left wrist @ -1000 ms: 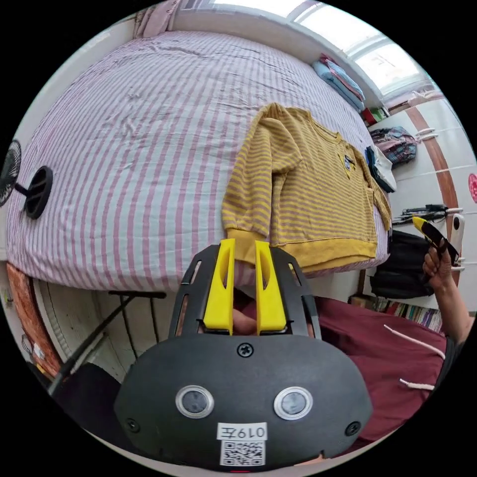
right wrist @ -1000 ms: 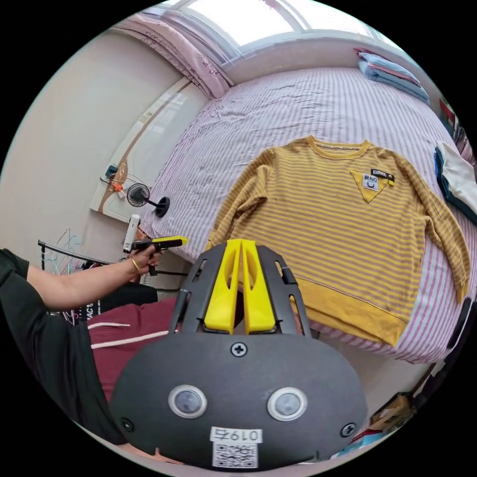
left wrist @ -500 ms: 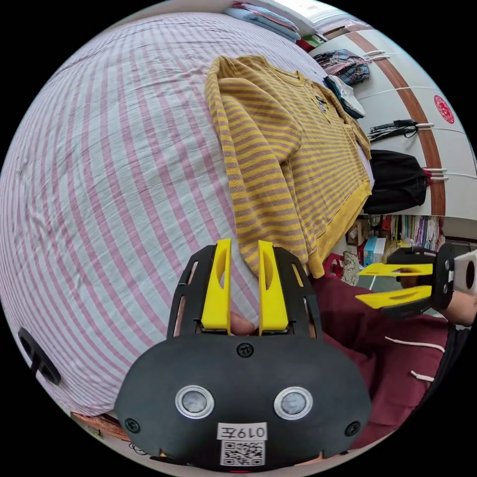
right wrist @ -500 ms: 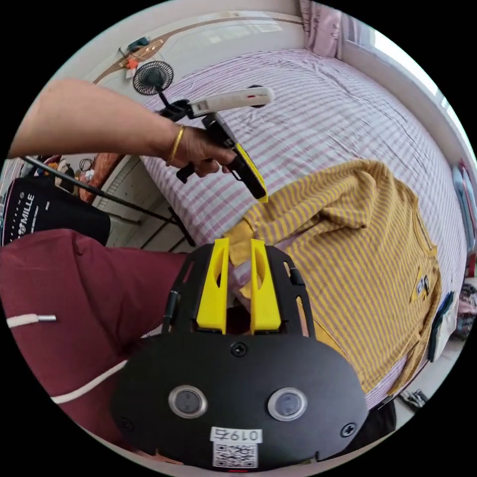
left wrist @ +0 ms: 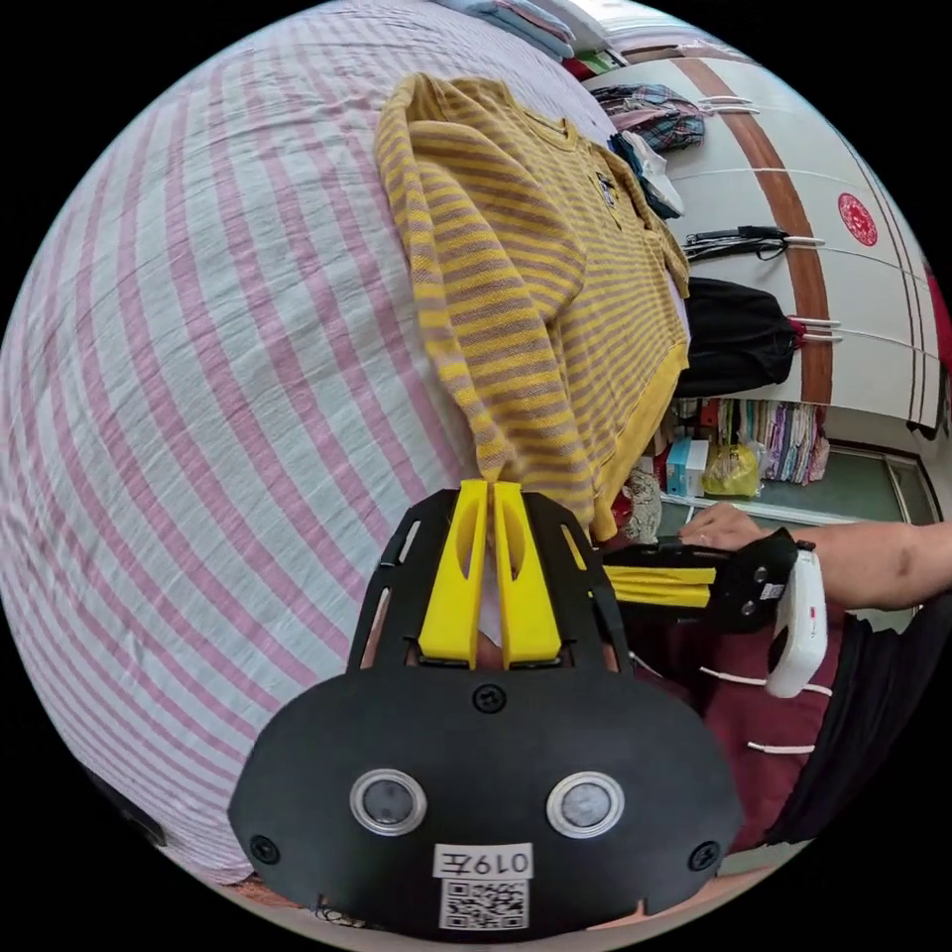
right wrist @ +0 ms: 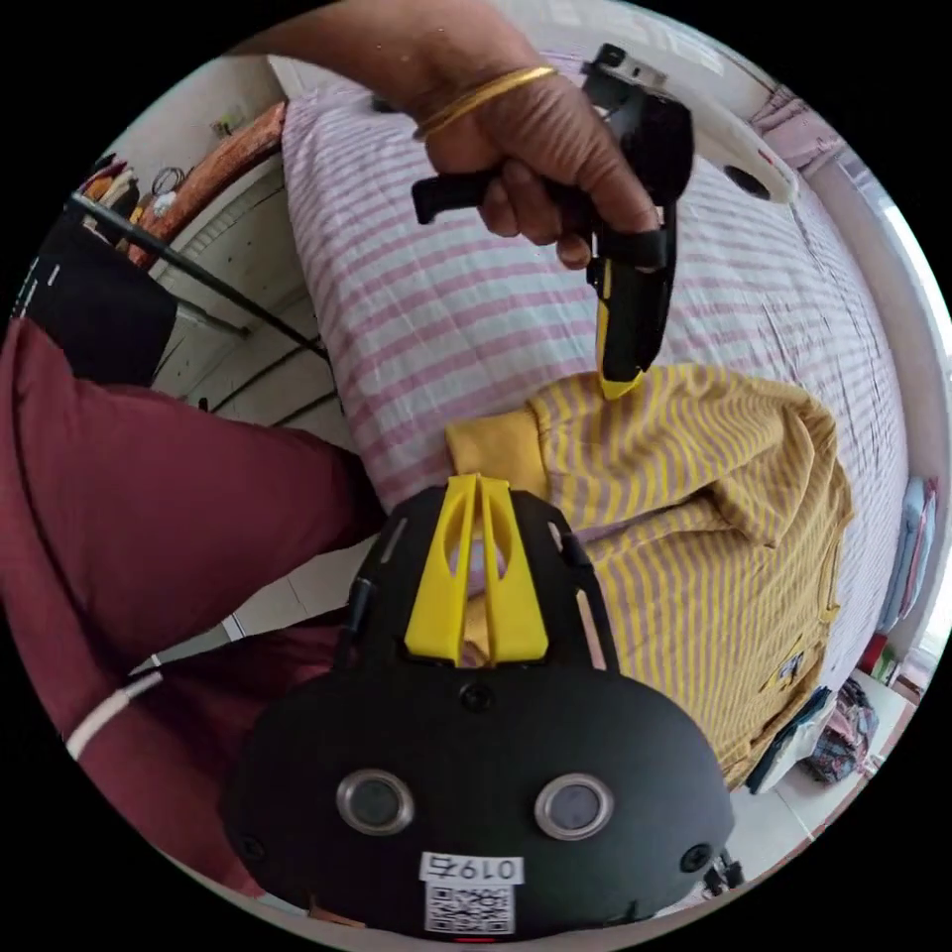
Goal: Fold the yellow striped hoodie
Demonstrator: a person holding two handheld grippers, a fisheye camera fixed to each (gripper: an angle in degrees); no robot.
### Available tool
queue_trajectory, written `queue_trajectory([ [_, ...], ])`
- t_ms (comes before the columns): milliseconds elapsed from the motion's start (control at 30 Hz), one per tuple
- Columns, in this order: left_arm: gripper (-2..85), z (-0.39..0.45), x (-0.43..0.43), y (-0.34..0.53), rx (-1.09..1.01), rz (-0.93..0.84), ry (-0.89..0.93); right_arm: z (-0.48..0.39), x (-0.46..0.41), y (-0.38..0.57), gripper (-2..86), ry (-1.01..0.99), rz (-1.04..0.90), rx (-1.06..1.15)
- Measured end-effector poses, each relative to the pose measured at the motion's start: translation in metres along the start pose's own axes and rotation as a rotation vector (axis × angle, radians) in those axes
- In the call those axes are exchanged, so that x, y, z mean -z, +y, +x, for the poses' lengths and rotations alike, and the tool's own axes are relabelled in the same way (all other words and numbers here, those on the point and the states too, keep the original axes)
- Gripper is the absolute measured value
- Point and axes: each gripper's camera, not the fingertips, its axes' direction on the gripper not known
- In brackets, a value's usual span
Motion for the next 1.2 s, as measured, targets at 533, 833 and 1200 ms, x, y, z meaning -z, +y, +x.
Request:
queue_trajectory([
  [533, 0.7, 0.01, 0.228, 0.031, -0.069, 0.02, -0.449, 0.098, 0.009, 0.005, -0.5, -0.448, 0.488, -0.395],
  [833, 0.8, -0.024, 0.225, 0.018, -0.001, -0.148, -0.369, 0.084, -0.128, 0.016, 2.2, -0.585, 0.33, -0.41],
  [1200, 1.1, -0.029, 0.23, 0.019, 0.122, -0.079, -0.369, 0.067, -0.166, 0.179, 3.5, -0.517, 0.312, -0.244],
])
